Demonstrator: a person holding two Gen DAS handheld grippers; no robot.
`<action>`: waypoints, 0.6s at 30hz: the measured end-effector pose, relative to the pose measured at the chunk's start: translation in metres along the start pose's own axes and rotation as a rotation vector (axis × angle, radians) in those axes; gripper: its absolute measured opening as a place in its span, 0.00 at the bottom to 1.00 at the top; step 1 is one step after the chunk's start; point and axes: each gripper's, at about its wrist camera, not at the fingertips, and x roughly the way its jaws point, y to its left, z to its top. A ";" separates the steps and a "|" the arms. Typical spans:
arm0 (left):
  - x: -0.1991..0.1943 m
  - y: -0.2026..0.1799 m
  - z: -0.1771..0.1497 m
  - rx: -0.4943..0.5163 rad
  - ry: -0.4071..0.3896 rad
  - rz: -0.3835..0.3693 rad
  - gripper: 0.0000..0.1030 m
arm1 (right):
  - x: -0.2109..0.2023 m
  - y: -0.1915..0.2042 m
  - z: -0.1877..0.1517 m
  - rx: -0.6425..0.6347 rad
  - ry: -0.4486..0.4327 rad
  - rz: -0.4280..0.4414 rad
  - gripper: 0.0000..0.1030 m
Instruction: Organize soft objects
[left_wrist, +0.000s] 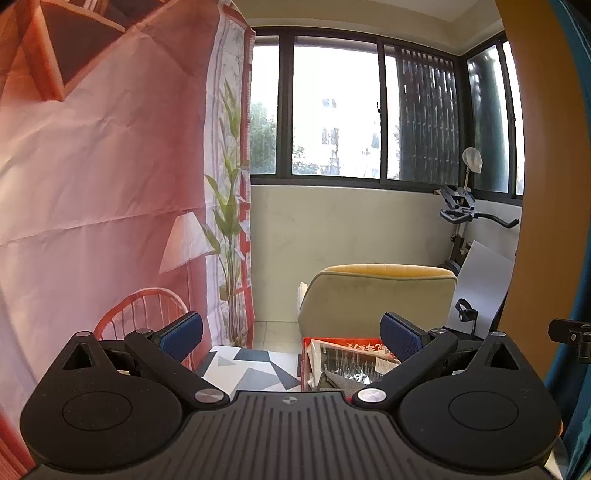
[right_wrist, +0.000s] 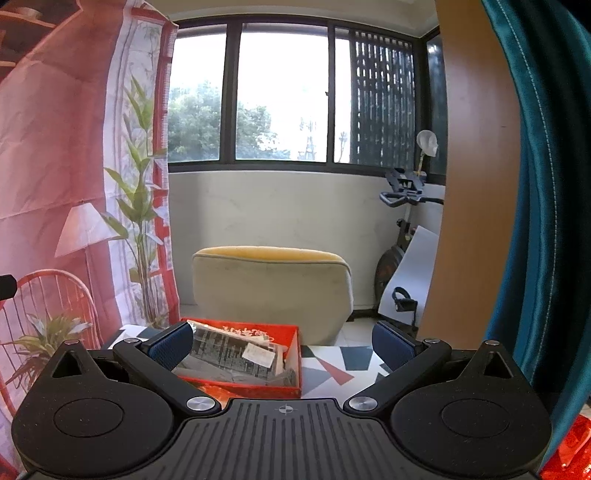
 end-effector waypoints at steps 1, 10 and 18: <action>0.000 0.000 0.000 0.000 0.000 0.000 1.00 | 0.001 0.001 0.001 0.000 0.001 -0.001 1.00; 0.003 0.005 -0.002 -0.013 0.011 0.002 1.00 | 0.004 0.005 0.000 0.000 0.004 -0.011 1.00; 0.005 0.004 -0.001 -0.014 0.021 0.003 1.00 | 0.007 0.006 -0.002 0.003 0.011 -0.021 1.00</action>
